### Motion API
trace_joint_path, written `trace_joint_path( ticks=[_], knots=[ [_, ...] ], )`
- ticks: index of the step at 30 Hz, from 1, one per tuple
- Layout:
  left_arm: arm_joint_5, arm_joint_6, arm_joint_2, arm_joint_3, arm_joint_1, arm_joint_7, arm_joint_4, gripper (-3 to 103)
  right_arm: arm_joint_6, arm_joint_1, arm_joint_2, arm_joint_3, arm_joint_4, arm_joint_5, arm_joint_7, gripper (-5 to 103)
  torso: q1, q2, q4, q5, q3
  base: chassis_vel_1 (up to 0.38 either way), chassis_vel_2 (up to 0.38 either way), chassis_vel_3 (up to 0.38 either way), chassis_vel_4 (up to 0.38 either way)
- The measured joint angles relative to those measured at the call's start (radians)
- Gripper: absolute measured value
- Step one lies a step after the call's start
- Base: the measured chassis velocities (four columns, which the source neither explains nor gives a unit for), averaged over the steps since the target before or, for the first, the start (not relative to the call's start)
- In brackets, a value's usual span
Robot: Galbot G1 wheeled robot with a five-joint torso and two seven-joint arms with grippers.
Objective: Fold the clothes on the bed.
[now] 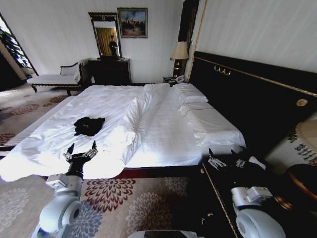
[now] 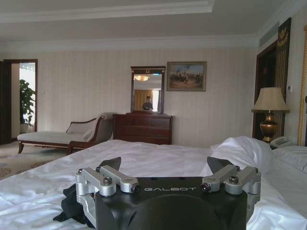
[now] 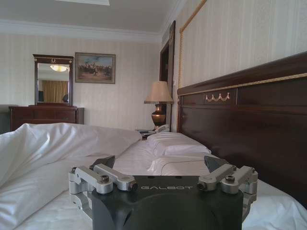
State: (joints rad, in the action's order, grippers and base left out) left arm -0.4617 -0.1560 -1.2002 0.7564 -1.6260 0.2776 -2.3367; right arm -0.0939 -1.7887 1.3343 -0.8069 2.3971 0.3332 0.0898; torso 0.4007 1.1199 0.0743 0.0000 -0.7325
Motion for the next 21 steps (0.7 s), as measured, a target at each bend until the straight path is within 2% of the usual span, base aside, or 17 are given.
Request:
trace_joint_path(
  ticks=[14,21],
  knots=[
    [0.005,0.002,-0.007,-0.003,-0.005,0.0,0.007,100,0.004,-0.001,0.008,0.005,-0.003,-0.013,-0.001,100,0.0,0.0,0.0001,-0.0002,0.0,-0.232,0.23,0.233,-0.232],
    [0.005,0.004,-0.008,-0.007,-0.002,-0.001,0.013,100,-0.014,-0.002,0.007,0.004,-0.006,-0.026,0.001,100,-0.001,0.0,0.0,-0.0001,0.0,-0.049,0.074,0.05,-0.067]
  ],
)
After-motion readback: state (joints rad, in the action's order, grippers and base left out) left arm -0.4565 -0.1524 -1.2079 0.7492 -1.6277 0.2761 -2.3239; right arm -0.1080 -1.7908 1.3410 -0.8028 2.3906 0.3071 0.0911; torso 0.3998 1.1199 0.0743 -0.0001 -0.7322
